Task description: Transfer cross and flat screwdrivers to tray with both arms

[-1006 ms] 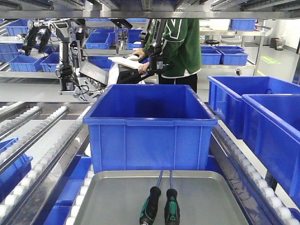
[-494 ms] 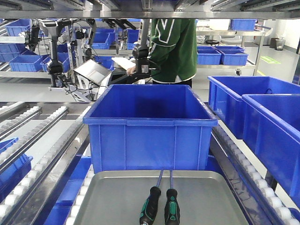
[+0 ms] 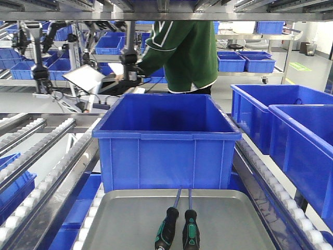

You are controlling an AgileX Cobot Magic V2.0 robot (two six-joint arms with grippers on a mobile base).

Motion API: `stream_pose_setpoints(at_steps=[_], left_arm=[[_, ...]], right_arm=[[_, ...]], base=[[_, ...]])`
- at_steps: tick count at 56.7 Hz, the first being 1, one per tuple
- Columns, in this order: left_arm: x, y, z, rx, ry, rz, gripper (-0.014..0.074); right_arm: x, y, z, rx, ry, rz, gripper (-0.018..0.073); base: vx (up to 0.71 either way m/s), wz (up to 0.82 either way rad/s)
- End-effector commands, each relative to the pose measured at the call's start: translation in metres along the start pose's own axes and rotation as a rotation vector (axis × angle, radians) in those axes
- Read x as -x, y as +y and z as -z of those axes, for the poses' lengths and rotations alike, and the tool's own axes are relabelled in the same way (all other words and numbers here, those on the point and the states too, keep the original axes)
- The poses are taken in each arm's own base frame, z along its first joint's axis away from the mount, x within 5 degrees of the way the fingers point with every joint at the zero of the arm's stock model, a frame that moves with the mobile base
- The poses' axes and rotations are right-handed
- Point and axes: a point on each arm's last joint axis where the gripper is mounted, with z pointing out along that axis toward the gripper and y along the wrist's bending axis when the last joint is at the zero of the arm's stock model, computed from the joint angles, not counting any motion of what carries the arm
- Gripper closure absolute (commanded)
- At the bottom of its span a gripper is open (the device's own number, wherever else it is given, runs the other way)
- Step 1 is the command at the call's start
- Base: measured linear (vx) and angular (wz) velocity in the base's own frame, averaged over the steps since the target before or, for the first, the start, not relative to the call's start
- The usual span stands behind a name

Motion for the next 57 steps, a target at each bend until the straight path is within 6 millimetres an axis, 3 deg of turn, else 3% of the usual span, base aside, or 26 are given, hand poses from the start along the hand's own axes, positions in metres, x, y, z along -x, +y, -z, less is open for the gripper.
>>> stream_pose_setpoints(at_steps=[1,21,57], left_arm=[[-0.003,0.0,-0.001,0.008,-0.061,0.01,0.0597],[-0.003,0.0,-0.001,0.008,-0.062,0.01,0.0597],[-0.003,0.0,-0.001,0.008,-0.062,0.01,0.0597]], right_arm=[[-0.001,0.001,0.008,0.005,-0.151,-0.001,0.0568],[-0.015,-0.001,0.015,-0.01,-0.024,0.026,0.0568],[-0.015,-0.001,0.015,-0.01,-0.023,0.025,0.0568]], base=[[0.0,0.0],[0.0,0.0],[0.0,0.0]])
